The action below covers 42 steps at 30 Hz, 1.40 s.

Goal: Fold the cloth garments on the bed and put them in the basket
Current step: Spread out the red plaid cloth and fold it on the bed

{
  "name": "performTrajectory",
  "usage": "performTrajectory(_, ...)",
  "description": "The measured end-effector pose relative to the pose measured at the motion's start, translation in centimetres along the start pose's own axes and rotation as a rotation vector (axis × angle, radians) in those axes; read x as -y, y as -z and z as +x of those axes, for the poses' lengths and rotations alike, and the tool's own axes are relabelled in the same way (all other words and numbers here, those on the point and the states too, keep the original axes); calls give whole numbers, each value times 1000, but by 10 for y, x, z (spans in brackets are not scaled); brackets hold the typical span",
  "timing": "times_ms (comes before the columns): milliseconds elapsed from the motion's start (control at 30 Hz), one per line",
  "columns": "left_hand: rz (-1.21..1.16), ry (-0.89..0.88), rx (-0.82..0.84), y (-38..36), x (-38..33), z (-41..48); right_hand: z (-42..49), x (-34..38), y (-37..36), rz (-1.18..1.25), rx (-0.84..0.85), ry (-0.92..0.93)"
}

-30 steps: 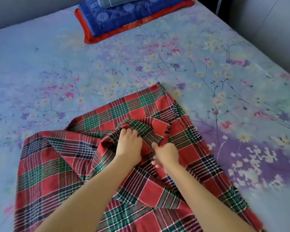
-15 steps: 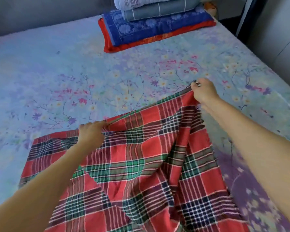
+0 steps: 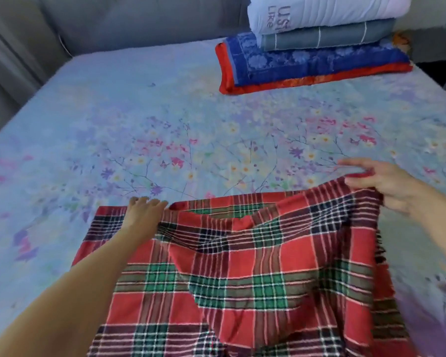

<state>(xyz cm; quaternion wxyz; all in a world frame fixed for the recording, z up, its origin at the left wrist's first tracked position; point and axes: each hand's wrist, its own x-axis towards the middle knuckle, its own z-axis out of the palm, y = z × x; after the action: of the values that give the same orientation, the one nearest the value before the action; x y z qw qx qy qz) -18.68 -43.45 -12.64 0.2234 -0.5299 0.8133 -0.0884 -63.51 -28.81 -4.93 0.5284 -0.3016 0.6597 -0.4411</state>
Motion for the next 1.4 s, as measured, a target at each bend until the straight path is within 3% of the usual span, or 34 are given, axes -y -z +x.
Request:
performTrajectory(67,99,-22,72,-7,16,10,12,7,10,48,-51,53)
performTrajectory(167,210,32,191,-16,45,11,22,-2,11,-115,-177,-11)
performTrajectory(233,213,63,201,-23,64,9,29,-15,13,-493,-352,-83)
performTrajectory(333,176,152,186,-30,88,6,51,-46,1,-1333,-551,-168)
performTrajectory(400,107,205,211,-31,90,5,51,-45,-41,-1564,-636,-14)
performTrajectory(467,-33,337,219,-33,97,4,53,-47,-100,-1565,-498,284)
performTrajectory(533,-237,497,194,-36,102,4,53,-47,-160,-1539,-260,440)
performTrajectory(633,-371,511,207,-37,104,3,67,-56,-216,-1579,-155,432)
performTrajectory(833,-342,517,52,-40,119,3,85,-68,-237,-1677,-175,302)
performTrajectory(1033,-269,633,-17,-25,173,17,93,-40,-240,-1610,-368,400)
performTrajectory(1133,-391,748,-33,-30,189,25,105,-54,-266,-1625,-290,357)
performTrajectory(1267,-720,878,14,-59,172,22,106,-82,-272,-1418,-298,408)
performTrajectory(1333,-581,806,-110,-64,143,20,90,-80,-258,-1340,-350,502)
performTrajectory(1400,-491,508,-370,-59,103,17,70,-79,-230,-1273,-411,573)
